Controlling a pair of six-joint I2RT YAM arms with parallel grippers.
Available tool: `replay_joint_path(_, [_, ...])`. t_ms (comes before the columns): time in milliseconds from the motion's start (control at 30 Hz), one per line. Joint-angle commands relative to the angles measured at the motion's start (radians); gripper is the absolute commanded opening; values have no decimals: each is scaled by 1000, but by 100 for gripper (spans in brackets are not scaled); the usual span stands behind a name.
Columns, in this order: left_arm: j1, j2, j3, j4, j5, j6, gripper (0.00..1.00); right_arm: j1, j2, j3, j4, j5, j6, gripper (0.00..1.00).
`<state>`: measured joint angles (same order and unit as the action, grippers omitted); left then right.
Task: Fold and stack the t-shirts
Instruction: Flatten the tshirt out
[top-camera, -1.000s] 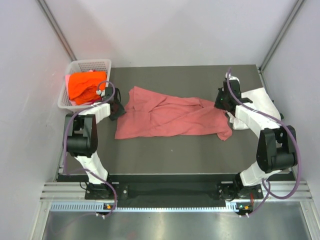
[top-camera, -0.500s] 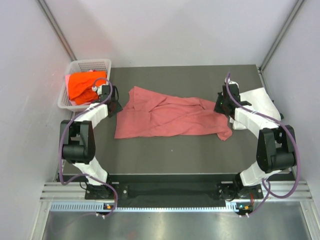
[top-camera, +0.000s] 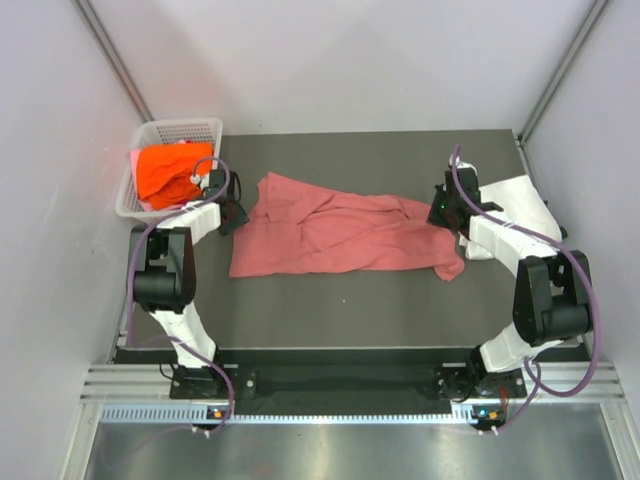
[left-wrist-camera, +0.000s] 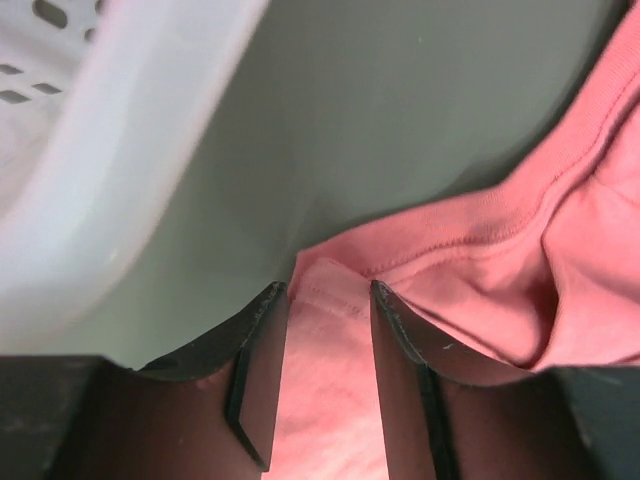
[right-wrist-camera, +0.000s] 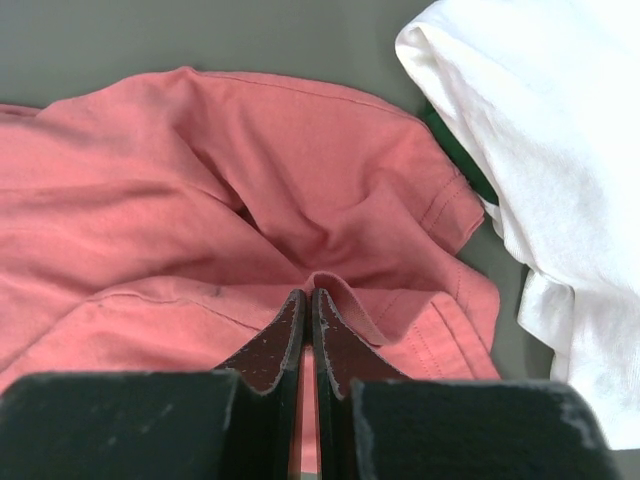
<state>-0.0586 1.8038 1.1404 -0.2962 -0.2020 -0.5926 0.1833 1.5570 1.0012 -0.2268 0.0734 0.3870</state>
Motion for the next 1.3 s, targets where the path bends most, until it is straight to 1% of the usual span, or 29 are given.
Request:
replay_joint_path(0, [6, 37, 56, 12, 19, -6, 44, 8, -6, 24, 32, -15, 9, 0])
replay_joint_path(67, [6, 42, 55, 14, 24, -4, 38, 8, -5, 22, 35, -18, 7, 0])
replay_joint_path(100, [6, 40, 53, 14, 24, -4, 33, 8, -3, 22, 35, -18, 9, 0])
replay_joint_path(133, [6, 37, 50, 15, 19, -4, 26, 8, -2, 24, 34, -17, 7, 0])
replay_joint_path(200, [6, 23, 45, 17, 13, 0, 22, 8, -2, 27, 32, -21, 7, 0])
replay_joint_path(233, [6, 19, 42, 17, 9, 4, 17, 8, -2, 27, 30, -18, 7, 0])
replay_joint_path(300, [6, 9, 39, 12, 6, 8, 10, 8, -3, 27, 30, -17, 9, 0])
replay_joint_path(367, [6, -1, 33, 12, 0, 8, 0, 8, -6, 25, 30, -17, 9, 0])
replay_joint_path(667, [6, -144, 13, -27, 6, 16, 0, 5, -55, 27, 12, 3, 10, 0])
replay_joint_path(800, [6, -251, 30, -63, 27, 20, 0, -27, -77, 74, -26, -7, 4, 0])
replay_joint_path(967, [6, -351, 104, -89, 71, 19, 0, -59, -124, 166, -80, -38, -2, 0])
replay_joint_path(1033, [6, -365, 160, -98, 93, 11, 0, -67, -135, 201, -91, -63, -4, 0])
replay_joint_path(1067, [6, -362, 188, -106, 99, 5, 0, -68, -132, 250, -100, -72, -4, 0])
replay_joint_path(1100, [6, -356, 265, -125, 105, 2, 0, -71, -127, 281, -121, -98, -4, 0])
replay_joint_path(1133, [6, -347, 310, -165, 114, 4, 0, -73, -126, 312, -134, -113, -2, 0])
replay_joint_path(1167, [6, -327, 359, -193, 134, 2, 0, -73, -126, 376, -152, -119, -2, 0])
replay_joint_path(1200, [6, -324, 452, -211, 147, 4, 0, -73, -132, 410, -187, -127, -2, 0])
replay_joint_path(1267, [6, -337, 536, -251, 167, 10, 0, -73, -153, 485, -218, -141, 0, 0])
